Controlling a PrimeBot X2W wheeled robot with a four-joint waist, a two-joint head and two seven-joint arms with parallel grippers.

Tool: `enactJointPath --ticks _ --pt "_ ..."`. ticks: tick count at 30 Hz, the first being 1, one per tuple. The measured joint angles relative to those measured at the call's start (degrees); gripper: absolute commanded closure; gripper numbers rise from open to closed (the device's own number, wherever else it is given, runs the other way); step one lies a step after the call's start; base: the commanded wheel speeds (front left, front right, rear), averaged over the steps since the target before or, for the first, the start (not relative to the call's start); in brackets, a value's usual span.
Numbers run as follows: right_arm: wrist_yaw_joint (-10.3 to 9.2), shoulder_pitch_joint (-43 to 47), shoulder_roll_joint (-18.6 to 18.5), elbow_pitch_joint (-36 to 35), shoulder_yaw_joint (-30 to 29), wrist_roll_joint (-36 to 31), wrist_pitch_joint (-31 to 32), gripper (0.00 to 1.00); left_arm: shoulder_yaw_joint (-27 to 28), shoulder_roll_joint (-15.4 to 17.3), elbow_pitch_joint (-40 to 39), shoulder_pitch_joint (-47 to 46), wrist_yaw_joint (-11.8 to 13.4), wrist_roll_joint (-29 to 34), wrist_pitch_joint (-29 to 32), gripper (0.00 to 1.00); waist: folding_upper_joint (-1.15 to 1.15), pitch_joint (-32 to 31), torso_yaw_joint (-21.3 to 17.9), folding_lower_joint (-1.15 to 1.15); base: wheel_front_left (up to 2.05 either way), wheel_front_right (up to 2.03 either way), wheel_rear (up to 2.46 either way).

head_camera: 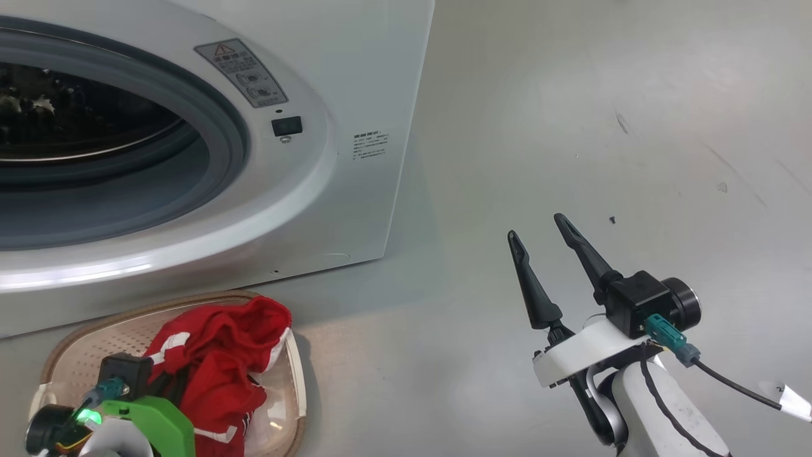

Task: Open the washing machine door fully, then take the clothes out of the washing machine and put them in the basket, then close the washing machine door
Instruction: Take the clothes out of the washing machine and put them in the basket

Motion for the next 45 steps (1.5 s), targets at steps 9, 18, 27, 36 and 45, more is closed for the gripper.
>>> enactJointPath --ticks 9,18,27,36,45 --pt "-0.52 -0.7 0.1 -0.6 0.4 0.0 0.0 0.0 -1.5 2.2 5.0 -2.3 0.0 2.2 0.2 1.0 0.0 2.7 -1.6 0.0 0.0 0.0 0.0" --pt "-1.18 -1.4 0.2 -1.6 0.3 0.0 0.0 0.0 -2.1 1.9 10.2 -5.6 0.0 2.2 0.7 1.0 0.0 6.0 -2.3 0.0 0.0 0.0 0.0" --pt "-1.6 -2.4 0.2 -1.7 0.7 -0.5 0.0 0.0 -1.4 1.8 15.6 -7.2 0.0 2.2 0.0 1.0 0.0 7.6 -2.0 0.0 0.0 0.0 0.0" --pt "-2.1 -2.5 0.2 -1.9 1.3 -0.4 0.0 0.0 0.0 0.1 19.4 -8.9 0.0 0.3 -1.0 0.0 0.0 7.7 -1.8 0.0 0.0 0.0 0.0" --pt "-2.18 -3.2 0.2 -1.7 1.7 -0.3 0.0 0.0 -0.1 0.0 21.6 -10.7 0.0 0.3 -3.4 0.0 0.0 6.9 -1.5 0.0 0.0 0.0 0.0"
